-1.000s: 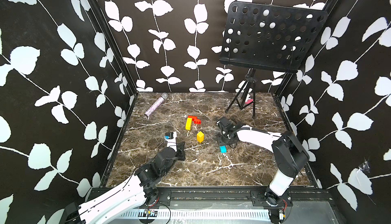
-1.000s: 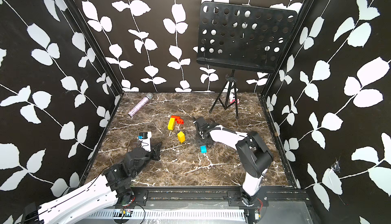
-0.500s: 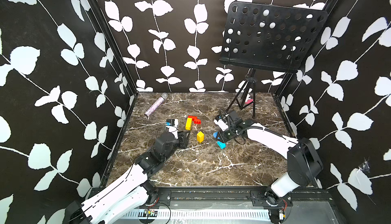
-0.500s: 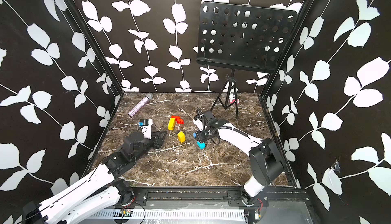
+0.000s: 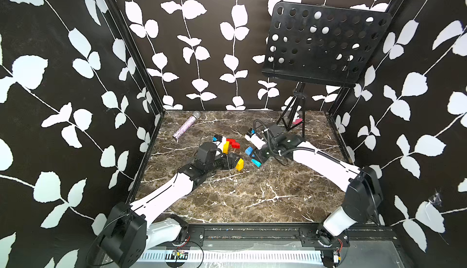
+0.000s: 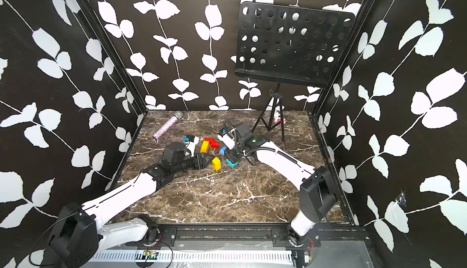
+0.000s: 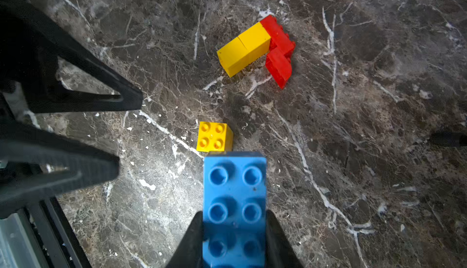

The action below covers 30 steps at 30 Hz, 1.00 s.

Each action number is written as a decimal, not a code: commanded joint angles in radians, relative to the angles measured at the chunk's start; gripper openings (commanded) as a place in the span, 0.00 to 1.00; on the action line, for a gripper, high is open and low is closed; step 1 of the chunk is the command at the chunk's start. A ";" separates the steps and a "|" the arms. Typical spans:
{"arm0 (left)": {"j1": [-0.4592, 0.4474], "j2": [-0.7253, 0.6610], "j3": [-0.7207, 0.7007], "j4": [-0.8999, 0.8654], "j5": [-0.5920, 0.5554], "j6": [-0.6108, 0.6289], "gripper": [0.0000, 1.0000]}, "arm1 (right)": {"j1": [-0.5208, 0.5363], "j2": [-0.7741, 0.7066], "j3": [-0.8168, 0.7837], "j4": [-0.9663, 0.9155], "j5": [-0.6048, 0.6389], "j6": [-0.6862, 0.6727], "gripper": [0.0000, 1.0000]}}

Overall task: Assemble the letter r with lego
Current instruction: Assemble the lego brick with the lego brick.

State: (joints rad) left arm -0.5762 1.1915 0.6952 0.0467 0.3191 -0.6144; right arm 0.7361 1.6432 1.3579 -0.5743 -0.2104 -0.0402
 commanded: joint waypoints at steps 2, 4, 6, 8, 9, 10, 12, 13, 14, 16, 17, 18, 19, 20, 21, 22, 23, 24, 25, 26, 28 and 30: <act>0.019 0.030 0.016 0.103 0.103 -0.016 0.64 | 0.049 0.067 0.048 -0.091 0.100 -0.011 0.00; 0.033 0.028 -0.008 0.137 0.113 -0.031 0.64 | 0.050 0.085 0.058 -0.100 0.113 -0.005 0.00; 0.050 0.019 -0.035 0.152 0.111 -0.040 0.64 | 0.050 0.094 0.065 -0.101 0.119 0.000 0.00; 0.068 0.014 -0.054 0.161 0.120 -0.044 0.64 | 0.051 0.102 0.073 -0.101 0.104 0.006 0.00; 0.075 0.015 -0.060 0.164 0.126 -0.045 0.64 | 0.052 0.105 0.077 -0.097 0.099 0.011 0.00; 0.079 0.017 -0.064 0.167 0.133 -0.043 0.64 | 0.052 0.108 0.080 -0.092 0.090 0.015 0.00; 0.083 0.027 -0.066 0.165 0.141 -0.039 0.62 | 0.055 0.121 0.093 -0.087 0.073 0.025 0.00; 0.083 0.033 -0.068 0.169 0.149 -0.036 0.62 | 0.057 0.132 0.102 -0.086 0.069 0.032 0.00; 0.085 0.042 -0.068 0.173 0.160 -0.034 0.62 | 0.060 0.141 0.110 -0.085 0.063 0.035 0.00; 0.085 0.057 -0.070 0.182 0.178 -0.033 0.61 | 0.061 0.154 0.117 -0.077 0.055 0.044 0.00; 0.087 0.065 -0.072 0.189 0.183 -0.033 0.61 | 0.061 0.159 0.117 -0.067 0.046 0.049 0.00; 0.087 0.069 -0.075 0.197 0.185 -0.033 0.61 | 0.062 0.165 0.118 -0.063 0.038 0.052 0.00; 0.087 0.072 -0.080 0.206 0.187 -0.037 0.60 | 0.062 0.170 0.121 -0.061 0.034 0.057 0.00; 0.088 0.078 -0.084 0.214 0.187 -0.036 0.60 | 0.063 0.175 0.123 -0.060 0.029 0.061 0.00; 0.088 0.081 -0.088 0.220 0.189 -0.038 0.60 | 0.064 0.179 0.124 -0.059 0.027 0.062 0.00; 0.092 0.088 -0.089 0.220 0.190 -0.037 0.60 | 0.066 0.182 0.124 -0.056 0.028 0.064 0.00; 0.093 0.096 -0.091 0.222 0.194 -0.036 0.60 | 0.069 0.184 0.124 -0.052 0.027 0.066 0.00; 0.095 0.102 -0.092 0.224 0.195 -0.037 0.60 | 0.070 0.183 0.123 -0.046 0.022 0.069 0.00; 0.099 0.107 -0.096 0.231 0.196 -0.038 0.60 | 0.074 0.181 0.118 -0.034 0.015 0.071 0.00; 0.102 0.111 -0.103 0.244 0.196 -0.043 0.59 | 0.077 0.179 0.114 -0.019 0.013 0.077 0.00; 0.110 0.115 -0.116 0.271 0.199 -0.049 0.59 | 0.083 0.181 0.114 -0.004 0.013 0.087 0.00; 0.118 0.120 -0.121 0.275 0.196 -0.046 0.58 | 0.089 0.186 0.119 0.001 0.019 0.092 0.00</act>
State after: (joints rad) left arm -0.4717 1.3125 0.5922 0.2729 0.5007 -0.6590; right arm 0.8120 1.8297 1.4593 -0.6075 -0.1795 0.0364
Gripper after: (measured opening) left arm 0.584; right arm 0.314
